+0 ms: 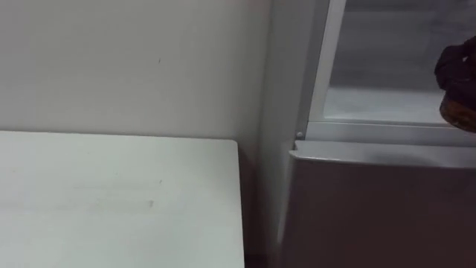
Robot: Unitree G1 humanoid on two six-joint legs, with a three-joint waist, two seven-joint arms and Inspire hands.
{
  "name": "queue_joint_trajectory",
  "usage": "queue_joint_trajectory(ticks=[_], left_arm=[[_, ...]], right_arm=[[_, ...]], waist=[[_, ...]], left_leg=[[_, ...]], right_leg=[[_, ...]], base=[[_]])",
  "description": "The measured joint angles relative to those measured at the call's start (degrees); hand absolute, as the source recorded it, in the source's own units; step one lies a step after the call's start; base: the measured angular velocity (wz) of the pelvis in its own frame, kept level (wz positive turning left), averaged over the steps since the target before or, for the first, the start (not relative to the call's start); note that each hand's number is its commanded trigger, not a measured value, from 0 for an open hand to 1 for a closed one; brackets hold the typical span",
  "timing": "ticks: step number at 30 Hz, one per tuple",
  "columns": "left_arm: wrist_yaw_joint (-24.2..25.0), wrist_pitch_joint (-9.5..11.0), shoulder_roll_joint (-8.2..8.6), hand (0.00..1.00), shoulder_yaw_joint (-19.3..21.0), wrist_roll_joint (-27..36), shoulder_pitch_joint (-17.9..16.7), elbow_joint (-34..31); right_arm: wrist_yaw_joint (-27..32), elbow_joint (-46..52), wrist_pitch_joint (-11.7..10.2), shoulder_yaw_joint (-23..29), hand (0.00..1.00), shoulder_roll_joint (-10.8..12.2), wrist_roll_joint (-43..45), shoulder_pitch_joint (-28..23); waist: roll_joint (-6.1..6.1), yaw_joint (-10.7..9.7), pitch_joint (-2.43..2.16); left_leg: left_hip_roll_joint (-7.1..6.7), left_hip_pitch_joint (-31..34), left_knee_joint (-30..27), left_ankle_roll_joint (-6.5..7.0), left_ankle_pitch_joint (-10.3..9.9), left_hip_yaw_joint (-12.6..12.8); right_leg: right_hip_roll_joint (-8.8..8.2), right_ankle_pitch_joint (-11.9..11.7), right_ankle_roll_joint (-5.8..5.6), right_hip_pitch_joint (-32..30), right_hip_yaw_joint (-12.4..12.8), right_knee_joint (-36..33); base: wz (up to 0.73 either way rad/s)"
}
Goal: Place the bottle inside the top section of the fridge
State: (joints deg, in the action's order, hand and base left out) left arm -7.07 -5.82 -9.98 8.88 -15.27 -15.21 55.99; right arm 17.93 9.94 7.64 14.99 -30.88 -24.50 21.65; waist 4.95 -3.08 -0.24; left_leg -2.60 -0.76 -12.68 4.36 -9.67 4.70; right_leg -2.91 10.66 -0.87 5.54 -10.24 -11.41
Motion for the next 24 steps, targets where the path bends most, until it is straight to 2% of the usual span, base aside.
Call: queue_joint_trajectory(ticks=[2, 5, 10, 19, 24], left_arm=[[0.0, 0.0, -0.07, 0.00, 0.0, 0.0, -0.1, 0.1], [0.0, 0.0, -0.07, 0.00, 0.0, -0.1, -0.2, 0.1], [0.0, 0.0, -0.17, 0.00, 0.0, -0.4, -0.7, 0.1], [0.0, -0.1, -0.19, 0.00, 0.0, -0.5, -0.9, 1.0], [0.0, -0.1, -0.09, 0.00, 1.4, -1.3, -1.6, 1.4]], right_arm=[[0.2, 0.0, 0.0, 0.0, 1.00, -1.0, -0.1, -0.6], [0.2, 0.0, -0.1, 0.0, 1.00, -1.0, 0.0, -1.0], [0.0, -0.3, 0.0, -0.1, 1.00, -0.9, -0.1, -2.7], [0.4, -7.1, 0.0, -0.1, 1.00, -0.9, -0.8, -2.7], [0.9, -10.5, -0.1, 0.0, 1.00, -1.0, -2.2, -1.8]], waist=[[0.57, 0.1, -0.04], [0.91, 0.2, 0.08], [0.95, 0.6, 0.12], [1.21, 1.9, 0.28], [1.55, 2.1, 0.32]], left_leg=[[0.01, 0.0, -0.1, -0.04, 0.0, 0.0], [0.03, 0.0, -0.1, -0.08, -0.1, 0.0], [0.03, -0.1, 0.0, -0.09, -0.2, -0.1], [0.10, -0.2, 0.1, -0.13, -0.4, -0.1], [0.08, 0.2, -0.4, -0.10, -0.6, -0.4]], right_leg=[[0.08, 0.0, 0.08, 0.3, 0.0, 0.7], [0.09, 0.0, 0.09, 0.3, -0.1, 0.7], [0.08, 0.0, 0.09, 0.4, -0.2, 0.6], [0.11, 0.0, 0.08, 0.5, -0.2, 0.4], [0.08, 0.0, 0.08, 0.3, -0.7, 0.3]], base=[[0.00], [0.00], [0.01], [0.00], [0.00]])
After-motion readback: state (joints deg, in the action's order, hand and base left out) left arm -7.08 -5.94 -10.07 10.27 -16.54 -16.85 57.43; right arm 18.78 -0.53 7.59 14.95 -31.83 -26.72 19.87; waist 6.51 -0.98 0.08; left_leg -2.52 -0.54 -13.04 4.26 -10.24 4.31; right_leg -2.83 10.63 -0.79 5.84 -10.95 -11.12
